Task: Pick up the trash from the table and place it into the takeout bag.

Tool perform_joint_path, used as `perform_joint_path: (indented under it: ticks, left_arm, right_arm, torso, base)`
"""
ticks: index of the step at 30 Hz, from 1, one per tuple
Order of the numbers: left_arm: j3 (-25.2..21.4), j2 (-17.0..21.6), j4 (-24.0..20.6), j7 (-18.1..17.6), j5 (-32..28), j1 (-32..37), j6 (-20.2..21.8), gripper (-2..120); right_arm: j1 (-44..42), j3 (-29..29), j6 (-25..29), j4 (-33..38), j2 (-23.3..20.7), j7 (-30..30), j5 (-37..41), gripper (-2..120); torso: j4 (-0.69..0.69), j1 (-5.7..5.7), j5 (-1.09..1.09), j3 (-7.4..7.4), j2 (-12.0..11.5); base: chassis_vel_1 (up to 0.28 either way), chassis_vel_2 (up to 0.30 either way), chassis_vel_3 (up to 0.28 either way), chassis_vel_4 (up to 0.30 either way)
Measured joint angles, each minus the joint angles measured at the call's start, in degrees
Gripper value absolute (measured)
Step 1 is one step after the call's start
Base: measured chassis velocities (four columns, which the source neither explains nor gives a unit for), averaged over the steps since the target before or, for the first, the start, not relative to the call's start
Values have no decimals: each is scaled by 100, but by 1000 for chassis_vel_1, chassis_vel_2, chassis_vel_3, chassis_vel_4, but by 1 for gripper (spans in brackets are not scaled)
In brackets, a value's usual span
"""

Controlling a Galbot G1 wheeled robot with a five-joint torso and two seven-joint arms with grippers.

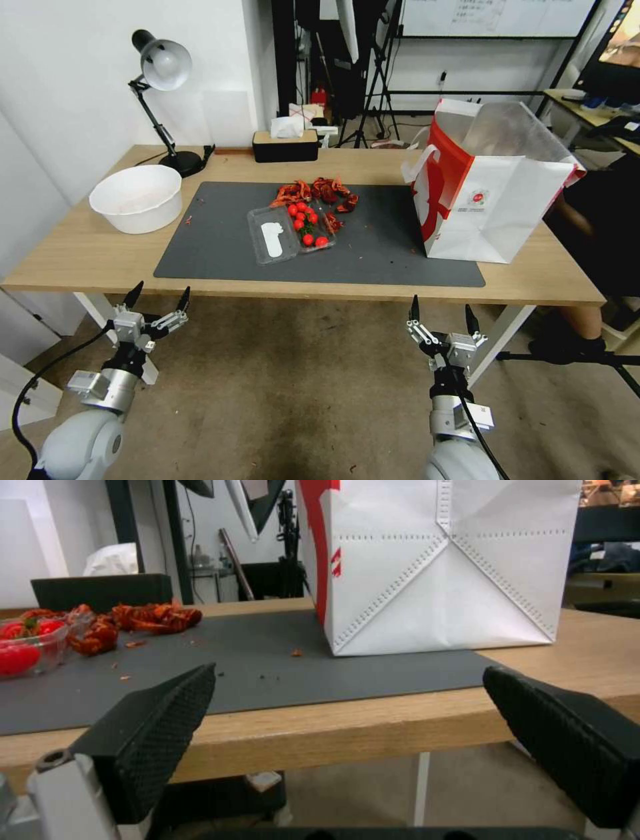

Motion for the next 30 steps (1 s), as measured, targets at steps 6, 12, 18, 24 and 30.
perform_joint_path:
  ticks: [6,12,18,24,30]
  left_arm:
    - [-3,-2,-9,0,12,12,-1,100]
    - [-8,0,-14,2,30,2,-1,100]
    - [-7,1,-16,5,30,-2,0,100]
    - [-7,3,-18,5,30,-4,2,100]
    - [-6,5,-20,5,30,-6,5,100]
  right_arm:
    - [0,0,10,-7,-1,-1,0,100]
    - [2,5,10,-14,-4,-1,0,100]
    - [2,6,11,-15,-5,-1,0,100]
    - [2,8,9,-15,-5,0,-1,100]
    - [2,9,7,-15,-5,0,-3,100]
  torso:
    - [0,0,0,0,0]
    - [0,0,0,0,0]
    - [0,0,0,0,0]
    - [0,0,0,0,0]
    - [0,0,0,0,0]
  base:
    - [0,0,0,0]
    - [0,0,0,0]
    - [0,0,0,0]
    - [0,0,0,0]
    - [0,0,0,0]
